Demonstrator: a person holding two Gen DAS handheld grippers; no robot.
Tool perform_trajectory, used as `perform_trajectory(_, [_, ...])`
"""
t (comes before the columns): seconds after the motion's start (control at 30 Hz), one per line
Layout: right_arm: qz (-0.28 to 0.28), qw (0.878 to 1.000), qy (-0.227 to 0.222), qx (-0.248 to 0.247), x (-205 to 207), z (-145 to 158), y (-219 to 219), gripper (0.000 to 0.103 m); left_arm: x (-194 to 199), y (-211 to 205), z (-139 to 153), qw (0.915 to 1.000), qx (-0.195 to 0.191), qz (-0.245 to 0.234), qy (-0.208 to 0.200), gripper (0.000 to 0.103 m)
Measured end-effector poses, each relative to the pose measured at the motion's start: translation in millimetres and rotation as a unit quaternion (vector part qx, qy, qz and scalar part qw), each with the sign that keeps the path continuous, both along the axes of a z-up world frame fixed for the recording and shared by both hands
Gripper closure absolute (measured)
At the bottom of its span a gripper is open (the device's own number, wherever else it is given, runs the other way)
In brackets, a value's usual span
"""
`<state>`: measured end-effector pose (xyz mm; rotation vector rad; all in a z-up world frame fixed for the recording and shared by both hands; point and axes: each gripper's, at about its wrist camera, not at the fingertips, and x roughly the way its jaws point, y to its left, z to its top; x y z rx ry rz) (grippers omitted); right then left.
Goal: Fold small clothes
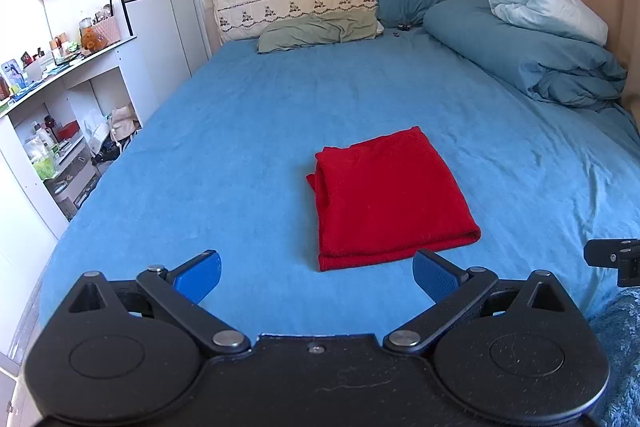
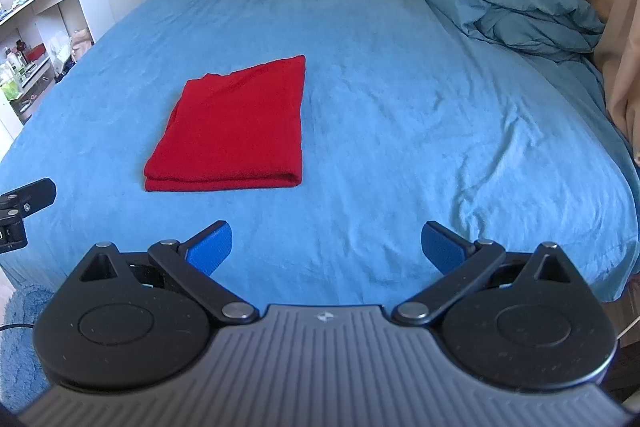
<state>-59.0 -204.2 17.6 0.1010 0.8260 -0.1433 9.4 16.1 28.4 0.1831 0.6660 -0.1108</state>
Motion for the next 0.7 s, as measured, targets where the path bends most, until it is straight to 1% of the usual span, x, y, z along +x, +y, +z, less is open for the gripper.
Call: perform_trajectory(0.7, [-0.003, 1.0, 0.001, 0.005, 0.4, -0.8, 2.6, 0.0, 1.2, 0.8, 1.5, 1.0, 0.0, -0.003, -0.001, 0.0])
